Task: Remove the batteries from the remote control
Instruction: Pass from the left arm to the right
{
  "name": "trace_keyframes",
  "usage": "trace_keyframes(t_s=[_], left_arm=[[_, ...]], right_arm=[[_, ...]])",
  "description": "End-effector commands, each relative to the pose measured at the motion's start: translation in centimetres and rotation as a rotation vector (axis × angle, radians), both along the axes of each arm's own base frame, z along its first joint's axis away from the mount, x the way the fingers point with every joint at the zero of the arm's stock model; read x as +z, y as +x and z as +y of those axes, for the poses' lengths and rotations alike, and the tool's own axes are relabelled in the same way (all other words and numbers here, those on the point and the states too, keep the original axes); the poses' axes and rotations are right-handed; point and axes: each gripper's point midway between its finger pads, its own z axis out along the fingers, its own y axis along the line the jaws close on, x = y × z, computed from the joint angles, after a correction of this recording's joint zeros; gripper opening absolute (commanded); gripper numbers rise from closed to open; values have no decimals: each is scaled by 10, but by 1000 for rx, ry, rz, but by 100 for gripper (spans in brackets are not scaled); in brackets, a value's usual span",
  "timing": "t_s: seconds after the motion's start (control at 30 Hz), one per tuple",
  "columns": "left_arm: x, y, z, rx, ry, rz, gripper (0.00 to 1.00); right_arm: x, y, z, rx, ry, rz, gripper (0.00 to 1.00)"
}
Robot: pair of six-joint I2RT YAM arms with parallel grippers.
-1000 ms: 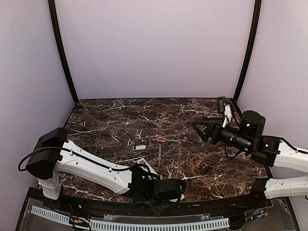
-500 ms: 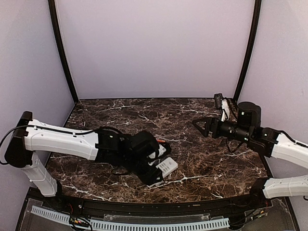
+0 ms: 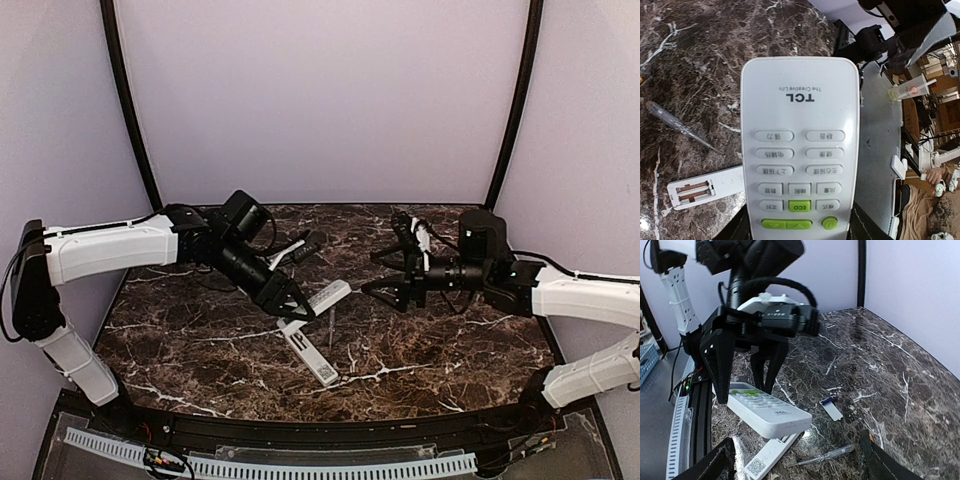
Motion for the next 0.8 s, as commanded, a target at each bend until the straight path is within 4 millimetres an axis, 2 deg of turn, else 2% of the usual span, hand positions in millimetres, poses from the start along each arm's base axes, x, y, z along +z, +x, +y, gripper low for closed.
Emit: trace_keyframes(t_s=[0.0,0.17,0.37,0.47,0.63,0.77], left_arm=[[22,-31,-1,-183,-109,99,19],[19,-45,2,-238,-128,167,18],[26,-57,4,-280,-184,219,17],[28,-61,5,-295,-203,245,17],[32,-66,5,-319,-232,287,16],[35,-68,5,-329,-243,303,16]], right_arm=[[-1,-20,20,132,-105,-211,81],[-11,-39,39,195,-142,-322,82],[-23,-56,57,286,-181,-371,81],[-25,-61,63,317,-186,-391,74],[-11,-72,72,374,-99,-392,63],[-11,-80,77,426,-70,-363,51]])
